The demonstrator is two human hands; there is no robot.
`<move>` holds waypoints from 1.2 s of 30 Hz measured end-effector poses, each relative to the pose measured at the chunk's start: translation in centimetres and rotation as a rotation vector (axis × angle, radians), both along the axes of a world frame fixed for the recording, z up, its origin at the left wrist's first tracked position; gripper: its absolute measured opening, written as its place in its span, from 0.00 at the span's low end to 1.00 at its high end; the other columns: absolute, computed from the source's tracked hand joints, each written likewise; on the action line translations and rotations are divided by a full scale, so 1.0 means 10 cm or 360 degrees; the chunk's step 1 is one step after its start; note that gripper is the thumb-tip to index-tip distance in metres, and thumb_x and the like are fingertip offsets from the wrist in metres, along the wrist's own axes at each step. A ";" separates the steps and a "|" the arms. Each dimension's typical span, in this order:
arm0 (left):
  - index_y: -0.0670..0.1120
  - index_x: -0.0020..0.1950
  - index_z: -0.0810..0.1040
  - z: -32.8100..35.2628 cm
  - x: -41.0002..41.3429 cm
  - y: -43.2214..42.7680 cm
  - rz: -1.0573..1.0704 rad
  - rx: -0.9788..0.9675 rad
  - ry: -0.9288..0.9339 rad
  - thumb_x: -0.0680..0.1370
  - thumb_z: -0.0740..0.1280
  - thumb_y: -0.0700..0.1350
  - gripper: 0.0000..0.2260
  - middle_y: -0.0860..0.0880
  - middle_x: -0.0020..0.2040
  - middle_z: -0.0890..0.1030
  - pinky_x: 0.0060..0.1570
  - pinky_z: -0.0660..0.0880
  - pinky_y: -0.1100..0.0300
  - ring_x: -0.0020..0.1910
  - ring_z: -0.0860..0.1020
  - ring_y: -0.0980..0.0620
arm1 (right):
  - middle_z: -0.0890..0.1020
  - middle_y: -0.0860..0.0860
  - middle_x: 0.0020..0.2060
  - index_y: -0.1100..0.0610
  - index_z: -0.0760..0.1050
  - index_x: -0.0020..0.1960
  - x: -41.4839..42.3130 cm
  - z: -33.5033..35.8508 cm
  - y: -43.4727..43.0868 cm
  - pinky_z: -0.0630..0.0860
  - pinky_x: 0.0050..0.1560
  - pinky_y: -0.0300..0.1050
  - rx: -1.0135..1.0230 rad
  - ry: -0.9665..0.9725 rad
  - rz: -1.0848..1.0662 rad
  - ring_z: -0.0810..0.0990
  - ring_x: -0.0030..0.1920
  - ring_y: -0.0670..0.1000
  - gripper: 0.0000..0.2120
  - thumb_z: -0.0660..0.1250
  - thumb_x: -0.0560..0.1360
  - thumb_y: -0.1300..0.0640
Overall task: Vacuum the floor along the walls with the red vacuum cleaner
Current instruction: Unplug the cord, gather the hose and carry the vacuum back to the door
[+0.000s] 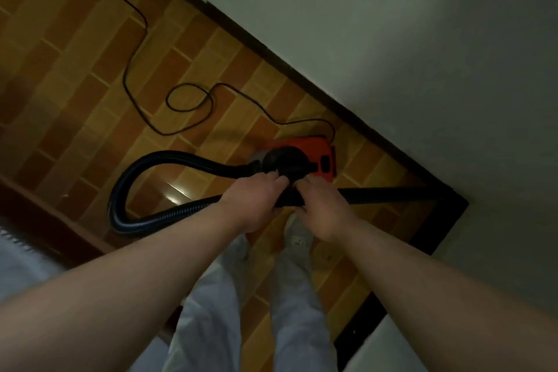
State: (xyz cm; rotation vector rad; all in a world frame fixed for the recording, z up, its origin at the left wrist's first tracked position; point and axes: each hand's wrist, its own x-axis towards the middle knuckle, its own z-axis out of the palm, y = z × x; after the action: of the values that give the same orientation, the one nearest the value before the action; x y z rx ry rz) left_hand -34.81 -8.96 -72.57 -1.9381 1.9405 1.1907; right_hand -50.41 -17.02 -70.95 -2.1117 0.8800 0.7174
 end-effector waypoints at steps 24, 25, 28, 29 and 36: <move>0.45 0.64 0.76 -1.70 -0.42 0.09 0.0382 0.0063 -0.0154 0.77 0.72 0.48 0.17 0.47 0.83 0.47 0.73 0.68 0.48 0.82 0.47 0.47 | 0.65 0.54 0.74 0.56 0.53 0.81 -0.27 -1.84 -0.06 0.67 0.67 0.56 -0.0435 0.0097 0.0041 0.64 0.70 0.60 0.39 0.67 0.79 0.44; 0.45 0.64 0.75 -1.69 -0.39 0.09 0.0366 0.0056 -0.0155 0.77 0.72 0.48 0.17 0.47 0.83 0.47 0.72 0.69 0.49 0.82 0.48 0.47 | 0.65 0.54 0.73 0.56 0.54 0.81 -0.26 -1.86 -0.05 0.66 0.68 0.56 -0.0435 0.0095 0.0018 0.64 0.70 0.60 0.39 0.67 0.78 0.43; 0.45 0.65 0.75 -1.70 -0.29 0.12 0.0250 0.0006 -0.0163 0.78 0.70 0.49 0.18 0.47 0.83 0.49 0.69 0.68 0.52 0.81 0.50 0.47 | 0.66 0.53 0.73 0.54 0.54 0.81 -0.25 -1.89 -0.05 0.66 0.70 0.55 -0.0395 0.0079 0.0036 0.62 0.71 0.60 0.39 0.66 0.78 0.41; 0.45 0.65 0.76 -1.71 -0.25 0.14 0.0217 -0.0013 -0.0143 0.78 0.71 0.49 0.18 0.47 0.83 0.50 0.69 0.68 0.51 0.81 0.51 0.47 | 0.66 0.53 0.73 0.54 0.54 0.81 -0.26 -1.91 -0.07 0.67 0.68 0.54 -0.0359 0.0057 0.0044 0.62 0.70 0.60 0.37 0.65 0.79 0.41; 0.46 0.61 0.79 -1.79 -0.07 0.26 -0.0036 -0.0187 -0.0051 0.74 0.74 0.50 0.18 0.45 0.83 0.51 0.67 0.72 0.46 0.81 0.55 0.44 | 0.76 0.54 0.60 0.58 0.75 0.65 -0.22 -1.94 -0.21 0.64 0.58 0.45 -0.0268 -0.0018 0.0026 0.69 0.62 0.58 0.15 0.55 0.86 0.53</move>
State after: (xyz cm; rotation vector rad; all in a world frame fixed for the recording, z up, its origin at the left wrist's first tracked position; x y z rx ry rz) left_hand -35.52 -6.39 -90.44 -1.9721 2.0534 1.0554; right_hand -52.58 -19.15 -90.34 -2.2713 0.9465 0.6588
